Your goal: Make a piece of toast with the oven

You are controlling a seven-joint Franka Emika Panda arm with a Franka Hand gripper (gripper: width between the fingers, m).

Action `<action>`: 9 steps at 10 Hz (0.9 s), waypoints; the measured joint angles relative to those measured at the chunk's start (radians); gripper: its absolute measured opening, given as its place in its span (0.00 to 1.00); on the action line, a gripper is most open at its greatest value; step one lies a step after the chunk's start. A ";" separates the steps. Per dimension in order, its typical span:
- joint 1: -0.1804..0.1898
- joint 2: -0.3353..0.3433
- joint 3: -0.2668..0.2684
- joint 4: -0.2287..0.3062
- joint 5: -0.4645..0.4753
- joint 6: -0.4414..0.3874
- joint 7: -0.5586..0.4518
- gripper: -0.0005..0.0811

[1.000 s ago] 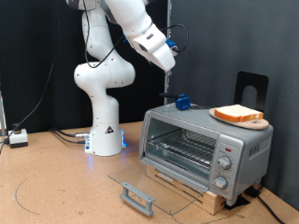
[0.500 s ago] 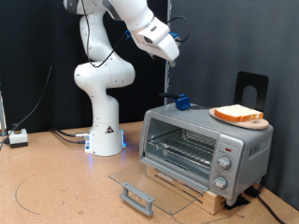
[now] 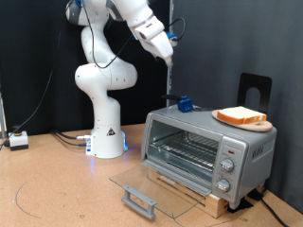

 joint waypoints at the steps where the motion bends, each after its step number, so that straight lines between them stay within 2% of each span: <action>1: -0.008 -0.010 0.003 -0.011 -0.001 0.009 0.011 1.00; 6: -0.015 0.002 0.011 -0.028 0.000 0.023 0.009 1.00; 9: -0.012 0.002 0.127 -0.098 0.040 0.132 0.061 1.00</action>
